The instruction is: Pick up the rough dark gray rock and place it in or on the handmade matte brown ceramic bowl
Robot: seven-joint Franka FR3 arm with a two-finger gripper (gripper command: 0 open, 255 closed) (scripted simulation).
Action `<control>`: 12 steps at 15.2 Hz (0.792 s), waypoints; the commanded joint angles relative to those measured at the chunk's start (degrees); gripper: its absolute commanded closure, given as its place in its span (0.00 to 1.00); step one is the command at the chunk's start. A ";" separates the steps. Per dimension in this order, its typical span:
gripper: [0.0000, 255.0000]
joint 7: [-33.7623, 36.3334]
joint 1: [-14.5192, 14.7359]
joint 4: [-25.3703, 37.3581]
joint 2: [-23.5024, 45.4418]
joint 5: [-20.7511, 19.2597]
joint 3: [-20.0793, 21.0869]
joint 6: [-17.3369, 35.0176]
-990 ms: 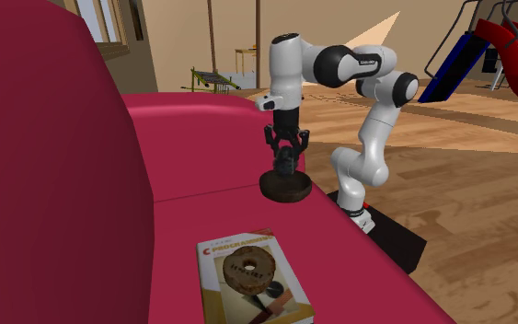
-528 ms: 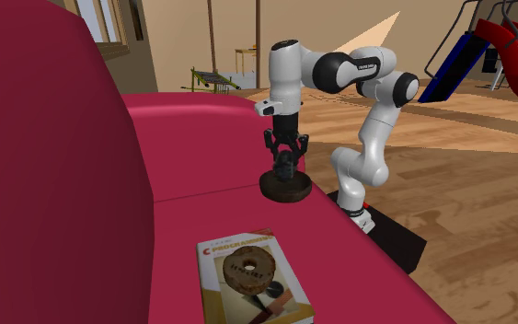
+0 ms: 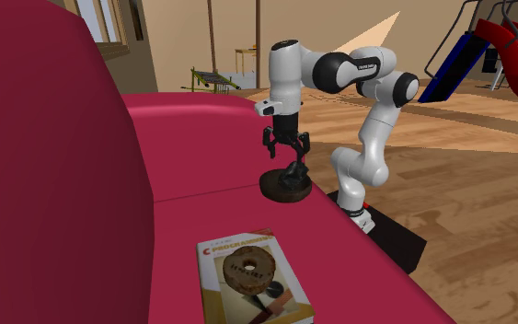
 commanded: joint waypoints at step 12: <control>0.00 0.01 -0.01 9.95 2.89 -0.01 0.02 -7.06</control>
